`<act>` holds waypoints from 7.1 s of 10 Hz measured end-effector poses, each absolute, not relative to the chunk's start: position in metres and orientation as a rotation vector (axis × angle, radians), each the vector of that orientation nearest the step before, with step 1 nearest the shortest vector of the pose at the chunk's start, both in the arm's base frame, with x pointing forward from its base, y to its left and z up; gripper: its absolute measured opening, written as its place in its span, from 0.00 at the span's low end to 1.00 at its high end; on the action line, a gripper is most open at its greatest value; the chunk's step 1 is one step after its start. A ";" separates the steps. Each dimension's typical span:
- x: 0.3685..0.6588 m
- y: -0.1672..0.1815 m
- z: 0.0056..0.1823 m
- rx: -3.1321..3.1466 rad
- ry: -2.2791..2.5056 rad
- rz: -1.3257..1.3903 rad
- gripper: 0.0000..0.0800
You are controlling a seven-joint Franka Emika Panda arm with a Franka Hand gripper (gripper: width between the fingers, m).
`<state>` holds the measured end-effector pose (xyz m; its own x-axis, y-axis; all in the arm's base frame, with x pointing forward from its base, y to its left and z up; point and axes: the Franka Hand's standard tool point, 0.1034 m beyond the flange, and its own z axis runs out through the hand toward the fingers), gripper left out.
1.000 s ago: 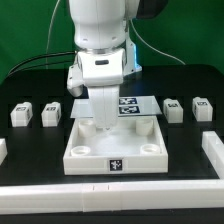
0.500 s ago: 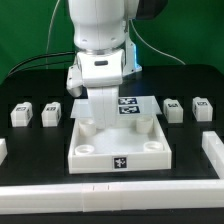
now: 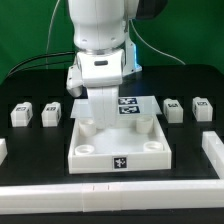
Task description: Assemble one leg
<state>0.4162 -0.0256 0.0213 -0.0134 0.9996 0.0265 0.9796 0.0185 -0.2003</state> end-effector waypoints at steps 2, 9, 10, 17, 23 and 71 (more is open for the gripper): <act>0.416 -0.025 0.021 -2.091 -2.117 0.187 0.08; 0.441 0.005 0.021 -2.099 -2.127 0.148 0.08; 0.447 0.012 0.021 -2.107 -2.125 0.139 0.08; 0.479 0.046 0.022 -2.129 -2.112 0.102 0.08; 0.478 0.042 0.021 -2.135 -2.105 0.102 0.41; 0.362 0.188 0.043 -3.033 -0.081 1.091 0.81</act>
Offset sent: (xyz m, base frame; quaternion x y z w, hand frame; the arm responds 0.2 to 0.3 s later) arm 0.0168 0.0194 -0.0051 0.0062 0.0047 -0.0071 0.9999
